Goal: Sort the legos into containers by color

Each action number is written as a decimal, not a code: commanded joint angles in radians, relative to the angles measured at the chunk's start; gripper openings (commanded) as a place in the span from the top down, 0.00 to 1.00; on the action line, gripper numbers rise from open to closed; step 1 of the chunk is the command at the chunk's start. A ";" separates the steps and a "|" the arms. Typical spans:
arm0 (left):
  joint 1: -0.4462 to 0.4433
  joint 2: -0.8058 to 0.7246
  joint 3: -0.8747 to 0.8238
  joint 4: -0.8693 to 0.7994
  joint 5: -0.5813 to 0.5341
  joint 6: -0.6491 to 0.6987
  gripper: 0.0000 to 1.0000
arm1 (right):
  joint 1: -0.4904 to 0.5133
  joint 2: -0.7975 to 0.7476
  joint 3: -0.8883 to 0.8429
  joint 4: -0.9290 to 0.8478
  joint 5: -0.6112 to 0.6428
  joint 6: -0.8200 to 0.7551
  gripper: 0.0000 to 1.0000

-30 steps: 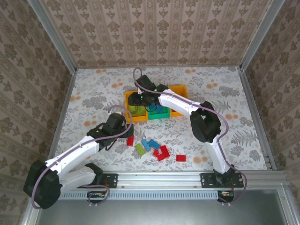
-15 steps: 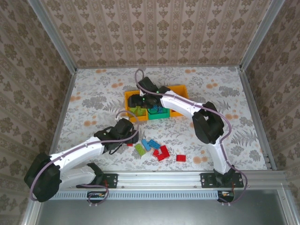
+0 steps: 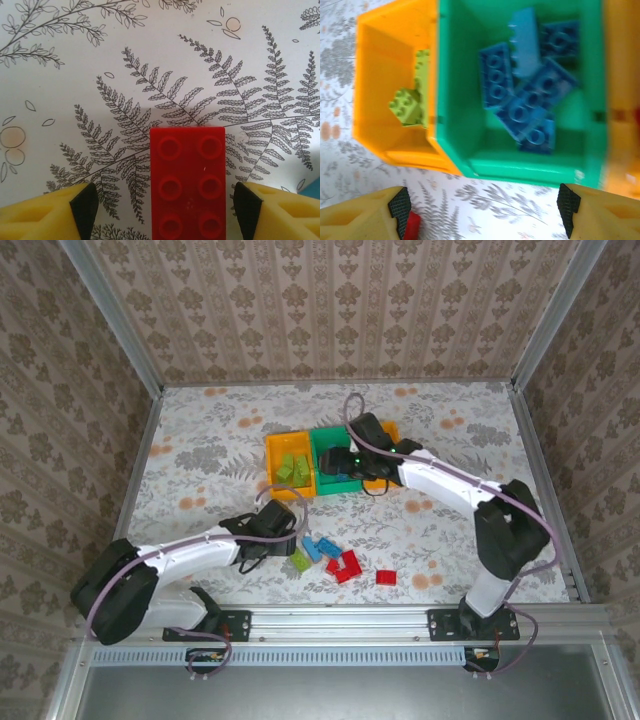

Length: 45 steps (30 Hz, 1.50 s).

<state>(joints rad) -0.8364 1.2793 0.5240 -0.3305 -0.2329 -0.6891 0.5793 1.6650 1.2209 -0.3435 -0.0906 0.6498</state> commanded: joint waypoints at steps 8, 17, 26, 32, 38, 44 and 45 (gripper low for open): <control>0.013 0.069 0.001 0.038 0.007 -0.017 0.27 | -0.080 -0.342 -0.285 -0.073 0.242 -0.084 0.09; 0.023 0.076 0.002 0.058 0.007 -0.012 0.34 | -0.218 -0.674 -0.561 -0.109 0.302 -0.082 0.00; 0.037 0.080 0.002 0.069 0.024 -0.013 0.47 | -0.285 -0.817 -0.676 -0.184 0.301 -0.079 0.00; 0.042 0.084 0.001 0.078 0.026 -0.009 0.58 | -0.307 -0.862 -0.724 -0.174 0.278 -0.056 0.00; 0.045 0.084 0.011 0.077 0.036 0.002 0.72 | -0.307 -0.817 -0.744 -0.147 0.232 -0.037 0.00; 0.016 0.050 0.090 0.021 0.005 0.021 0.78 | -0.305 -0.784 -0.762 -0.120 0.195 -0.019 0.01; 0.006 0.042 0.117 0.013 -0.008 0.030 0.78 | -0.305 -0.782 -0.769 -0.112 0.185 -0.012 0.01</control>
<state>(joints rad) -0.8070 1.3342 0.5671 -0.3092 -0.2451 -0.6868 0.2771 0.8795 0.4721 -0.4870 0.1341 0.6094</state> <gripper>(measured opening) 0.337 0.990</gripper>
